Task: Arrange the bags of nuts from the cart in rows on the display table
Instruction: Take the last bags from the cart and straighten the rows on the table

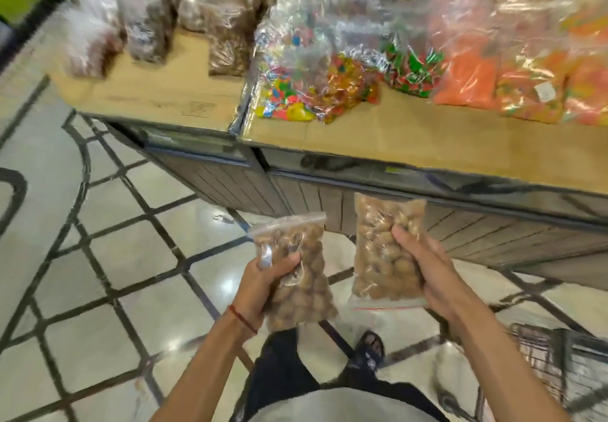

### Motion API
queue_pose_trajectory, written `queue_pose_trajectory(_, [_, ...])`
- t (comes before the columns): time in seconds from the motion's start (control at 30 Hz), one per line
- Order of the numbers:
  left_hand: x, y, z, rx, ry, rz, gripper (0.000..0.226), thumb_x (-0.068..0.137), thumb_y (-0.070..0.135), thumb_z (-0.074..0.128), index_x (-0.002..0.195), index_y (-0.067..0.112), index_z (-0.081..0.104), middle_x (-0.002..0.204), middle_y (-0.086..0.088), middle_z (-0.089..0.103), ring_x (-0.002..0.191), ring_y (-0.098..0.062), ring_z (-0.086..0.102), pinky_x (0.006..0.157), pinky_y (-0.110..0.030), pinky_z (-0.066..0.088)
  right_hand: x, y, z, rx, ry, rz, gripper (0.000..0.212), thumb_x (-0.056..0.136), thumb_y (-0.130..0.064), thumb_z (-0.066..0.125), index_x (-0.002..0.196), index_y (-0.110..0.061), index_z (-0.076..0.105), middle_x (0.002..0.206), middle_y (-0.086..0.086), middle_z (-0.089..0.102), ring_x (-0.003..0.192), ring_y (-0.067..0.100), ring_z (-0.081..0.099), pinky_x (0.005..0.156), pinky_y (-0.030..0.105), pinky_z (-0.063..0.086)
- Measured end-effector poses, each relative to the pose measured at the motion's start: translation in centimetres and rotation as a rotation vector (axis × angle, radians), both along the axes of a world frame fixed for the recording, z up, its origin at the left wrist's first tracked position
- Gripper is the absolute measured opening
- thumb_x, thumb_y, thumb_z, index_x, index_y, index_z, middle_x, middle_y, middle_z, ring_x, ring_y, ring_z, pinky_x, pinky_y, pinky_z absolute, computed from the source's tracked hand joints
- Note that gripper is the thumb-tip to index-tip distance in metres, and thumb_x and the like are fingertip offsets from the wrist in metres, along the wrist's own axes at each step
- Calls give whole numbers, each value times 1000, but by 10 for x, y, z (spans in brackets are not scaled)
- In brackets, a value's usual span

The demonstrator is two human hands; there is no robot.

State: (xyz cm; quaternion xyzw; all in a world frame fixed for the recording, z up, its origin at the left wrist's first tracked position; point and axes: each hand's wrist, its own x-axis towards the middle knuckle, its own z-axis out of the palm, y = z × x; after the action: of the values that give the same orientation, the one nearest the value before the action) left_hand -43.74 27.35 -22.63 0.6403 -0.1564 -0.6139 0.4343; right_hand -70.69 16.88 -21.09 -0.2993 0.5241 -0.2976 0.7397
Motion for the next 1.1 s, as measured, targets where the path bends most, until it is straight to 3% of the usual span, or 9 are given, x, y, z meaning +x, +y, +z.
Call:
queue_pose_trajectory(0.13, [57, -5, 0, -14, -2, 66, 59, 78, 35, 82, 128, 6, 67, 116, -21, 75, 108, -41, 73, 99, -57, 57, 67, -18, 7, -27, 29, 60, 45, 83, -41, 76, 123, -20, 72, 117, 13, 80, 108, 34, 77, 102, 52, 56])
queue_pose_trajectory(0.3, [148, -29, 8, -54, -31, 59, 73, 67, 43, 89, 126, 6, 67, 110, -18, 78, 101, -37, 76, 88, -48, 61, 158, -41, 15, -64, 58, 83, 42, 86, -39, 74, 123, -20, 71, 115, 11, 81, 101, 30, 79, 93, 46, 62])
queue_pose_trajectory(0.43, [232, -58, 21, -96, -59, -29, 41, 84, 24, 82, 118, 4, 71, 103, -17, 79, 91, -31, 78, 73, -33, 62, 239, -58, 21, -53, 53, 18, 41, 88, -36, 73, 125, -19, 71, 112, 8, 82, 95, 23, 80, 81, 38, 66])
queue_pose_trajectory(0.5, [271, -77, 26, -125, -52, -22, 41, 82, 26, 85, 115, 5, 72, 104, -17, 79, 91, -32, 78, 74, -35, 62, 275, -68, 27, -62, 70, -2, 31, 92, -33, 72, 120, -20, 70, 105, 3, 83, 90, 18, 81, 77, 35, 67])
queue_pose_trajectory(0.6, [318, -107, 29, -144, -25, -3, 52, 65, 34, 90, 108, 9, 74, 100, -13, 78, 89, -28, 76, 79, -39, 59, 318, -85, 32, -84, 105, -16, 40, 88, -40, 76, 124, -24, 71, 112, 2, 82, 102, 22, 79, 94, 44, 61])
queue_pose_trajectory(0.77, [365, -161, 33, -150, 67, -6, 37, 74, 18, 84, 108, 8, 74, 97, -12, 78, 83, -24, 76, 69, -32, 61, 370, -132, 32, -85, 117, -62, 58, 77, -47, 81, 129, -27, 68, 116, 1, 81, 111, 25, 77, 102, 51, 58])
queue_pose_trajectory(0.9, [389, -213, 31, -134, -48, -62, 32, 67, 22, 92, 93, 13, 76, 85, -3, 79, 75, -19, 75, 63, -26, 58, 399, -185, 29, -114, 118, -70, 58, 75, -46, 84, 127, -27, 69, 116, 1, 81, 109, 23, 78, 105, 52, 56])
queue_pose_trajectory(1.03, [410, -268, 27, -123, -143, -43, 44, 65, 24, 91, 101, 12, 71, 75, 8, 77, 67, -9, 73, 57, -18, 54, 428, -240, 25, -131, 129, -40, 45, 83, -44, 81, 124, -26, 72, 116, 1, 81, 111, 24, 77, 110, 54, 53])
queue_pose_trajectory(1.1, [423, -293, 25, -129, -192, -18, 30, 67, 25, 92, 89, 15, 72, 79, 7, 77, 69, -11, 71, 57, -17, 53, 440, -265, 22, -143, 128, -15, 51, 82, -46, 81, 128, -26, 70, 117, 0, 81, 112, 24, 76, 110, 53, 53])
